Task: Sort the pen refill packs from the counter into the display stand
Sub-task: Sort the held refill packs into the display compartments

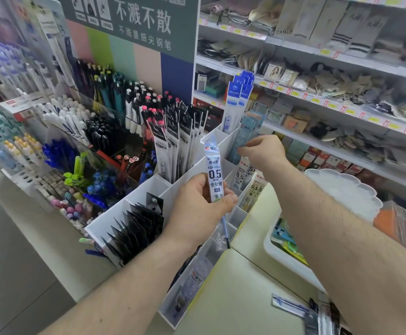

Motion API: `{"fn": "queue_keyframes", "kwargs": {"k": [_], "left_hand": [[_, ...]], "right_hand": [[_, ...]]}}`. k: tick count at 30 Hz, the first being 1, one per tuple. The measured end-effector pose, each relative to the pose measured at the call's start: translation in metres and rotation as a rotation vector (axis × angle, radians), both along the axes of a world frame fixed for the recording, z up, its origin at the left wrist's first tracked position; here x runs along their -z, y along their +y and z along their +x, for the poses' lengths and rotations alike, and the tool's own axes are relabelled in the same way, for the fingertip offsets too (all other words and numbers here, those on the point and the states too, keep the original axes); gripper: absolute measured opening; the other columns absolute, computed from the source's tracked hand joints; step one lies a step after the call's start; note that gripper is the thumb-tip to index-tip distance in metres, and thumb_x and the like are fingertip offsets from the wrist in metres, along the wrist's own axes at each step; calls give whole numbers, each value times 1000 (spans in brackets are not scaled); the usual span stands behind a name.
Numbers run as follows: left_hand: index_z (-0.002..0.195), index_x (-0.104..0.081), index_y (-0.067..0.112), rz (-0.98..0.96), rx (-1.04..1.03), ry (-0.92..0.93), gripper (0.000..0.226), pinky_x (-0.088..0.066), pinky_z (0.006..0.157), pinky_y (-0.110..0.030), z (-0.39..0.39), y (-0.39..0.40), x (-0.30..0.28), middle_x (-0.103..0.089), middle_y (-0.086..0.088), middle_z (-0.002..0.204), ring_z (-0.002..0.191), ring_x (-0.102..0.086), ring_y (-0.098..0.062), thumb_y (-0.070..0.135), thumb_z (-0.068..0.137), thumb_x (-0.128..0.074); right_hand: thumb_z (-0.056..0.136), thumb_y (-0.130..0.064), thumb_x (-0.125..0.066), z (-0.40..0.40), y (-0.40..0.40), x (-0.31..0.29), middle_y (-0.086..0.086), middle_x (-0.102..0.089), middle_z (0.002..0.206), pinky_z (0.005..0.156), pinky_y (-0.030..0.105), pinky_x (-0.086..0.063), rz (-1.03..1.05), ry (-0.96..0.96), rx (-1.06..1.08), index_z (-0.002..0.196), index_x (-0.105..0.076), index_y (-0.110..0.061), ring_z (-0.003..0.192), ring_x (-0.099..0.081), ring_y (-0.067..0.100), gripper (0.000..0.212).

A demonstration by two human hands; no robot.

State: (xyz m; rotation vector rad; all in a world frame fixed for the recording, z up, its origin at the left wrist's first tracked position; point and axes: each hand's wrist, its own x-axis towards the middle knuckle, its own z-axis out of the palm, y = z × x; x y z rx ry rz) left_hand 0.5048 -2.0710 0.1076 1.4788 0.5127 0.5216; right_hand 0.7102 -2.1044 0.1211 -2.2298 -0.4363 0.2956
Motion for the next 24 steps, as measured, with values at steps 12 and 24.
{"fn": "queue_keyframes", "kwargs": {"k": [12,24], "left_hand": [[92,-66,14,-37,188,63,18,-52,64,-22,2,-6,2,-70,7,69,61,-63,-6,0,84,-74],[101,-60,30,-21,70,139,29,-52,98,-28,-3,-13,4,-65,11,114,110,-63,-5,15,83,-78]], "right_hand": [[99,-27,-58,-86,-73,-15,-5,-58,64,51,16,-36,325,343,-509,72,-74,-21,55,-47,7,32],[91,-17,-69,-40,-74,29,3,-72,71,61,32,-50,388,-35,119,67,-69,-22,55,-57,13,25]]}}
